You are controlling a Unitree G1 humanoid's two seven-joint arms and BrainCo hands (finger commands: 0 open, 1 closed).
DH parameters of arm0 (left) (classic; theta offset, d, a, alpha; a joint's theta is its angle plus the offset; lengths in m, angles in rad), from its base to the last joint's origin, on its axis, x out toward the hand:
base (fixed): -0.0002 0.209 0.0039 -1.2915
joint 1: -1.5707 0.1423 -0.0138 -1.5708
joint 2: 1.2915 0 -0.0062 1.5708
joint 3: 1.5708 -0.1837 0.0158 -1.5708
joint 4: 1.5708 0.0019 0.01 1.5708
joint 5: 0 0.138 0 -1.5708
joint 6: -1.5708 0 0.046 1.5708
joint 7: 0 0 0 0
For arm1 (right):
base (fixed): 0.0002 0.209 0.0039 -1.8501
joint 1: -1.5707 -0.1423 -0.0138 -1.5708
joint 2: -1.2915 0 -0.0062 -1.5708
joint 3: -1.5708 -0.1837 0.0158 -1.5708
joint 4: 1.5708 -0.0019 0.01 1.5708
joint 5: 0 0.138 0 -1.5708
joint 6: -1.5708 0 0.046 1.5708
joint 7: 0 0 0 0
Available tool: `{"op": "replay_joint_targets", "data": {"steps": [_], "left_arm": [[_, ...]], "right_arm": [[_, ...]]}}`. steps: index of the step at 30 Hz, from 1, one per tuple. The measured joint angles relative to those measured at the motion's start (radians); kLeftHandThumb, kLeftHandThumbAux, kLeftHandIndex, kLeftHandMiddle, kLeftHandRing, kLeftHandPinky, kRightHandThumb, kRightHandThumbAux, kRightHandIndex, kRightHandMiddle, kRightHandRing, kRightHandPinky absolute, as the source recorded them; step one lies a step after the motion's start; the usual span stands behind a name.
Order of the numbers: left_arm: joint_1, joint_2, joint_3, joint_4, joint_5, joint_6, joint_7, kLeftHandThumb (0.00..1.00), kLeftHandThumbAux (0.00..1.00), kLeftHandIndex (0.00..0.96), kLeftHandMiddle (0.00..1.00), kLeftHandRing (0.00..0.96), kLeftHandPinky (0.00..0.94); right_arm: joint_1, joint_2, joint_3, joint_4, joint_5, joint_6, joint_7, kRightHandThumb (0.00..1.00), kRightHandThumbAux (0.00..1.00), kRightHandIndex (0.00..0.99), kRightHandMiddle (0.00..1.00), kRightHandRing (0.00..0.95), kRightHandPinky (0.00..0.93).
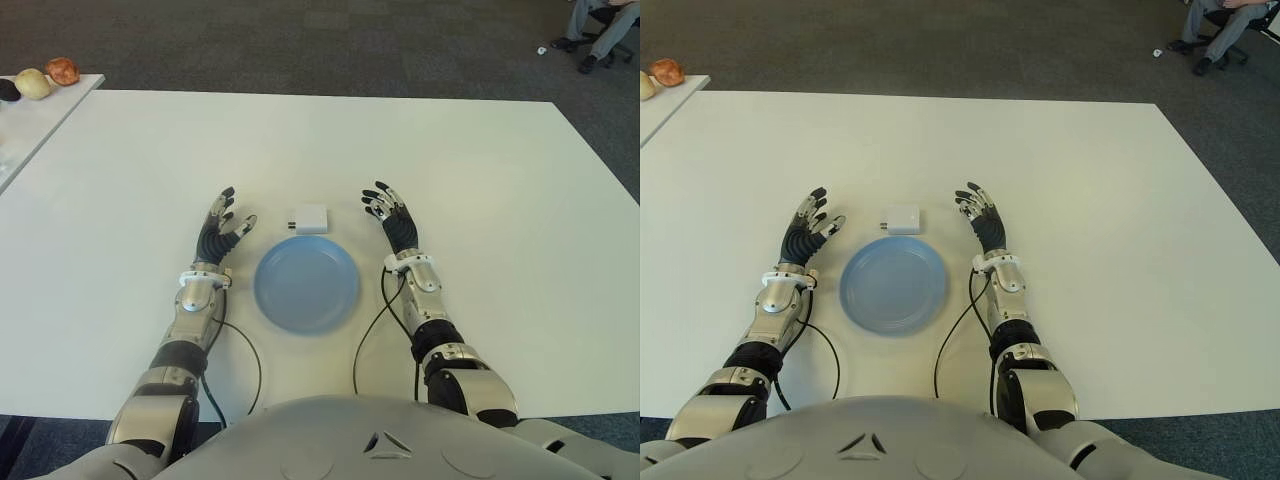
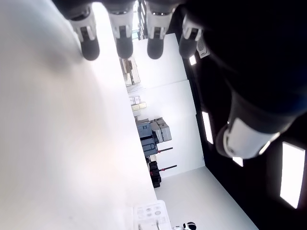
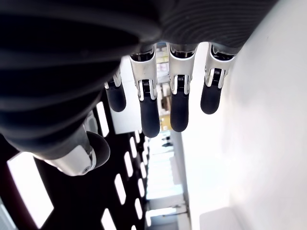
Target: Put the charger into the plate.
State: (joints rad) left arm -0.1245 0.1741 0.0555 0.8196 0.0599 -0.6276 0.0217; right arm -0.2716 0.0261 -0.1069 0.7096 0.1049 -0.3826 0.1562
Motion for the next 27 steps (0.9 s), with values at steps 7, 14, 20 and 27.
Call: {"op": "replay_joint_targets", "data": {"steps": [7, 14, 20, 27], "left_arm": [[-0.006, -0.004, -0.001, 0.001, 0.001, 0.0, 0.0, 0.003, 0.647, 0.029, 0.056, 0.054, 0.061], [-0.006, -0.013, -0.004, 0.005, 0.007, 0.004, 0.002, 0.003, 0.645, 0.03, 0.054, 0.05, 0.051], [-0.006, -0.016, -0.005, 0.005, 0.008, 0.002, 0.003, 0.008, 0.636, 0.036, 0.057, 0.052, 0.06], [-0.01, -0.016, -0.01, 0.005, 0.012, 0.004, 0.003, 0.008, 0.623, 0.043, 0.06, 0.055, 0.063]], "right_arm": [[0.036, -0.004, 0.014, -0.283, -0.032, 0.156, -0.094, 0.027, 0.669, 0.129, 0.263, 0.232, 0.211], [0.011, -0.036, 0.075, -0.502, -0.189, 0.197, -0.19, 0.037, 0.713, 0.119, 0.232, 0.192, 0.146], [-0.034, -0.044, 0.13, -0.569, -0.299, 0.232, -0.247, 0.089, 0.742, 0.103, 0.2, 0.165, 0.129], [-0.092, -0.05, 0.197, -0.576, -0.417, 0.283, -0.284, 0.111, 0.706, 0.08, 0.147, 0.124, 0.115]]}}
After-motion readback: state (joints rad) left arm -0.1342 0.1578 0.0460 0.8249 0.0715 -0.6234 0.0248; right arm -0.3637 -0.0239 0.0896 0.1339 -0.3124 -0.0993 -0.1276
